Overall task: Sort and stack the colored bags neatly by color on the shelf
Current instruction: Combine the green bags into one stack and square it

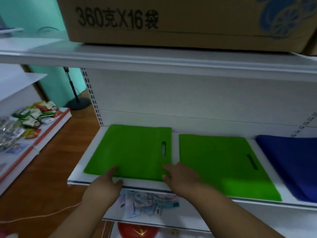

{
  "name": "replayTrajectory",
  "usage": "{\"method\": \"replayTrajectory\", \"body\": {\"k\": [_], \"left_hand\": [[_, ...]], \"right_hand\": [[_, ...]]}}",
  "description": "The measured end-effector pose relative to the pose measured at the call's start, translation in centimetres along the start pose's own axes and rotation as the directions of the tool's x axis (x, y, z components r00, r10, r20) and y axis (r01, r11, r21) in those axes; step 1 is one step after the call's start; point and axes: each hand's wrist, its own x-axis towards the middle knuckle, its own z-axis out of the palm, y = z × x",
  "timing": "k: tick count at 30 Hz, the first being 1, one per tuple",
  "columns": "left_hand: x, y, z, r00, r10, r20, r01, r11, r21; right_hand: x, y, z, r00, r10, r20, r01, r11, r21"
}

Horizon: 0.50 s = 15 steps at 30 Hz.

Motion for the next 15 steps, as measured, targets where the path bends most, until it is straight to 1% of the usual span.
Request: {"method": "replayTrajectory", "body": {"k": [2, 3, 4, 6, 8, 10, 11, 12, 13, 15], "left_hand": [[-0.5, -1.3, -0.1, 0.999, 0.012, 0.041, -0.011, 1.0, -0.007], [-0.8, -2.0, 0.0, 0.998, 0.015, 0.058, -0.013, 0.999, -0.035], [-1.1, -2.5, 0.0, 0.997, 0.022, 0.069, -0.016, 0.996, -0.093], [-1.7, -3.2, -0.2, 0.997, 0.013, 0.082, 0.011, 0.956, -0.292], [-2.0, -3.7, -0.5, 0.997, -0.049, 0.056, 0.071, 0.839, -0.539], [-2.0, -4.1, -0.9, 0.99, -0.138, 0.015, 0.112, 0.729, -0.675], [-1.8, -4.4, -1.1, 0.985, -0.171, -0.025, 0.108, 0.721, -0.685], [-1.5, -4.6, -1.2, 0.978, -0.192, -0.076, 0.093, 0.739, -0.668], [-1.2, -4.8, -1.4, 0.971, -0.2, -0.13, 0.074, 0.773, -0.63], [-1.0, -4.7, -1.8, 0.961, -0.196, -0.194, 0.058, 0.833, -0.55]], "right_hand": [[0.0, -1.1, 0.8, 0.999, 0.049, 0.011, -0.049, 0.999, -0.017], [-0.1, -1.4, 1.1, 0.997, 0.073, -0.007, -0.073, 0.997, -0.011], [-0.2, -1.7, 1.4, 0.995, 0.093, -0.033, -0.094, 0.996, -0.001], [-0.5, -2.0, 1.8, 0.989, 0.124, -0.082, -0.123, 0.992, 0.011], [-0.9, -2.1, 2.4, 0.985, 0.121, -0.123, -0.124, 0.992, -0.011], [-1.2, -2.0, 2.8, 0.981, 0.088, -0.175, -0.096, 0.995, -0.037], [-1.4, -1.8, 2.9, 0.977, 0.061, -0.205, -0.073, 0.996, -0.049], [-1.5, -1.4, 3.0, 0.969, 0.031, -0.243, -0.046, 0.997, -0.056], [-1.7, -1.1, 2.9, 0.959, 0.011, -0.283, -0.028, 0.998, -0.058], [-2.4, -0.2, 2.5, 0.925, -0.005, -0.38, -0.012, 0.999, -0.043]]}}
